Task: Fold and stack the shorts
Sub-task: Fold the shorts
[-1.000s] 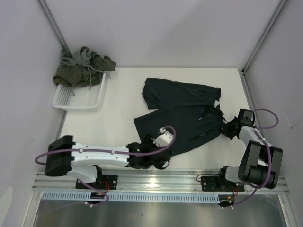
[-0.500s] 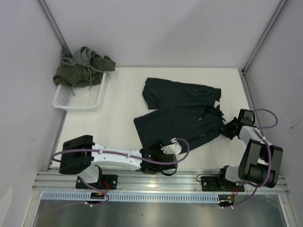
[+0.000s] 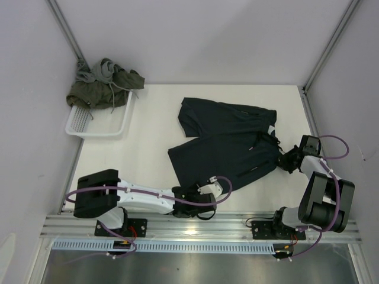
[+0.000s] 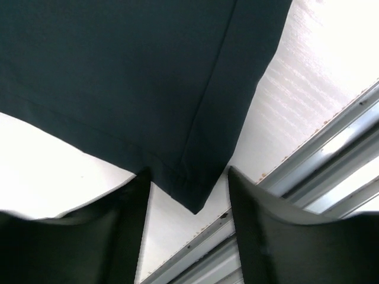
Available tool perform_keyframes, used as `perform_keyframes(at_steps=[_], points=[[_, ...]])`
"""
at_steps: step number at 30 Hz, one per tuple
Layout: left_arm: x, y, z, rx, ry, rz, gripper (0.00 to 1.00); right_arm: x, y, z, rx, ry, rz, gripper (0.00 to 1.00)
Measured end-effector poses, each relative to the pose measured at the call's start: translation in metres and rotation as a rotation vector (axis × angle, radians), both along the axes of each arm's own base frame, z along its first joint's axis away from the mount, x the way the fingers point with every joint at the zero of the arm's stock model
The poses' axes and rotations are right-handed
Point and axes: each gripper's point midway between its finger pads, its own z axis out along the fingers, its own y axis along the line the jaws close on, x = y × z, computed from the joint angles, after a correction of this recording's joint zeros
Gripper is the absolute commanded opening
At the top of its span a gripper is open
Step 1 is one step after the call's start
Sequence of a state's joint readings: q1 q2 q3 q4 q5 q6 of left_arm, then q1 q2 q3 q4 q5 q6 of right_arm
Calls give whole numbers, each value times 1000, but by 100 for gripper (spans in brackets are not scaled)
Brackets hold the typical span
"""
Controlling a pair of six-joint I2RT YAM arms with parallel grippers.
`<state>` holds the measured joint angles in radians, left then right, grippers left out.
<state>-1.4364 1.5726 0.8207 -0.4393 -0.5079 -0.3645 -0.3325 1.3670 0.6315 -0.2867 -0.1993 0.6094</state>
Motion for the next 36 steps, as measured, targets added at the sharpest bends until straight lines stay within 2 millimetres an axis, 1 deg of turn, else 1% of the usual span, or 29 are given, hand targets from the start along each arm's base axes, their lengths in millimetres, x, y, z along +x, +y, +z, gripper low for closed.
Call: perform_keyframes(at_steps=[2,3,5,6,7,8,12,14,16,18,20,26,29,31,33,36], points=[[-1,-1,-2,-5,9,0,43,0,0,0,0,1,0,0],[-1,0,-3,-4,14,2,35,0,0,0,0,2,-1,0],[1,0,-4,-1,19,8,25,-1,0,0,1,6,-2,0],[2,0,-5,-3,22,13,11,-2,-1,1,1,14,-3,0],[2,0,-6,-7,30,18,3,-2,-1,2,0,20,-6,0],[2,0,-7,-5,38,16,0,-2,-3,4,-3,29,-10,0],[-1,-2,-7,-12,64,8,0,-6,-9,14,-21,81,-31,0],[-8,-4,-6,-25,96,-8,0,-12,-11,17,-29,114,-45,0],[-16,-4,-1,-37,124,-22,0,-22,-10,18,-33,150,-59,0],[-26,-6,10,-61,152,-42,0,-35,-9,21,-37,185,-76,0],[-35,-10,30,-113,177,-58,0,-47,-8,29,-46,199,-92,0],[-50,-17,113,-334,224,-95,0,-78,-2,54,-69,186,-120,0],[-57,-18,147,-431,246,-110,0,-90,2,67,-76,157,-123,0],[-57,-15,161,-460,246,-108,0,-96,4,73,-77,140,-128,0],[-56,-11,169,-460,241,-98,0,-100,7,80,-71,139,-130,0],[-47,-6,177,-439,218,-67,0,-97,7,91,-63,137,-139,0]])
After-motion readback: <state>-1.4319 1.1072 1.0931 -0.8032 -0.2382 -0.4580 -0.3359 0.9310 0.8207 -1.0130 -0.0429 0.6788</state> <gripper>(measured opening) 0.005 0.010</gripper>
